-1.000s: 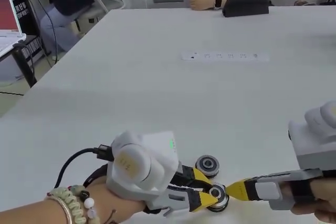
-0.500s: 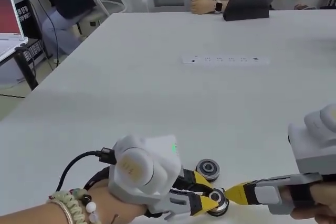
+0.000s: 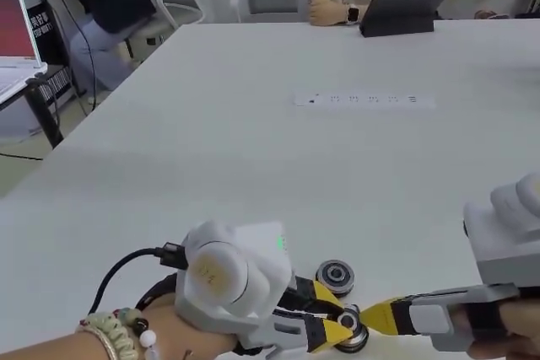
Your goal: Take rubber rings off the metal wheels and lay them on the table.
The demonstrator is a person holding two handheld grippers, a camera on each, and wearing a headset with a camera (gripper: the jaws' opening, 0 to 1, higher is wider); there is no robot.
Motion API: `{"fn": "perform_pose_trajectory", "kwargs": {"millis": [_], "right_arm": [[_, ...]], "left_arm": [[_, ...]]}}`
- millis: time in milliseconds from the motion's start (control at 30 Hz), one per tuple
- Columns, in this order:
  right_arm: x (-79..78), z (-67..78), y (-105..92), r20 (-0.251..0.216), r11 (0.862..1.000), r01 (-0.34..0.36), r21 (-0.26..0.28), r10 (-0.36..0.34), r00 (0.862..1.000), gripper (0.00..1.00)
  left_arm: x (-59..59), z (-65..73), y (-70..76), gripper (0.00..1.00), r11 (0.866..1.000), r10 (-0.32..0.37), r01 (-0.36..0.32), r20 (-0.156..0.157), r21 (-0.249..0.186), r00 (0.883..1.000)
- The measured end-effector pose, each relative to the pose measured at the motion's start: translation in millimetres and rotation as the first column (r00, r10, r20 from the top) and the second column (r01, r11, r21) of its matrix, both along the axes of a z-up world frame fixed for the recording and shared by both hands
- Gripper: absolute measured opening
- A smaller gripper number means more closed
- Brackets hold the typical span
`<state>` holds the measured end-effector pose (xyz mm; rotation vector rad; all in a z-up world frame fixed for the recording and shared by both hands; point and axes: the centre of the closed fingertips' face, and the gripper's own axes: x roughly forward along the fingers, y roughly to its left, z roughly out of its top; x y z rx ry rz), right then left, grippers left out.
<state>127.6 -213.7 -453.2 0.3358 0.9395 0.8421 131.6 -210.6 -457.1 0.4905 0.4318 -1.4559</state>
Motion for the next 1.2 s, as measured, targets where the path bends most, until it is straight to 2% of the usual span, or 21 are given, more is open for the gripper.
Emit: {"fn": "perform_pose_trajectory", "kwargs": {"millis": [100, 700, 767, 800, 900, 1200], "right_arm": [[-2.1, 1.1, 3.0, -0.001, 1.0, -0.006, 0.008, 0.006, 1.0, 0.0], [-3.0, 8.3, 9.3, -0.002, 0.999, -0.002, 0.052, 0.002, 1.0, 0.0], [-3.4, 16.1, 15.1, 0.0, 0.995, -0.006, 0.102, 0.006, 1.0, 0.0], [-2.7, 17.7, 15.0, 0.0, 0.994, -0.002, 0.106, 0.002, 1.0, 0.0], [-1.6, 13.8, 12.6, 0.013, 0.997, -0.007, 0.07, 0.006, 1.0, 0.0], [-2.2, 1.9, 3.4, -0.012, 1.0, 0.005, 0.025, -0.005, 1.0, 0.0]], "left_arm": [[-0.1, -0.8, 0.1, 0.07, 1.0, 0.007, -0.007, -0.012, -0.001, 1.0], [0.1, 0.1, 0.9, 0.07, 1.0, 0.013, -0.013, -0.015, -0.01, 1.0], [0.1, 0.1, 0.9, 0.07, 1.0, 0.014, -0.014, -0.016, -0.011, 1.0], [0.0, 0.1, 0.8, 0.07, 1.0, 0.014, -0.015, -0.016, -0.012, 1.0], [-0.2, 0.2, 0.8, 0.07, 1.0, 0.016, -0.016, -0.016, -0.014, 1.0], [-0.5, 0.4, 0.6, 0.07, 0.999, 0.024, -0.024, -0.018, -0.025, 1.0]]}}
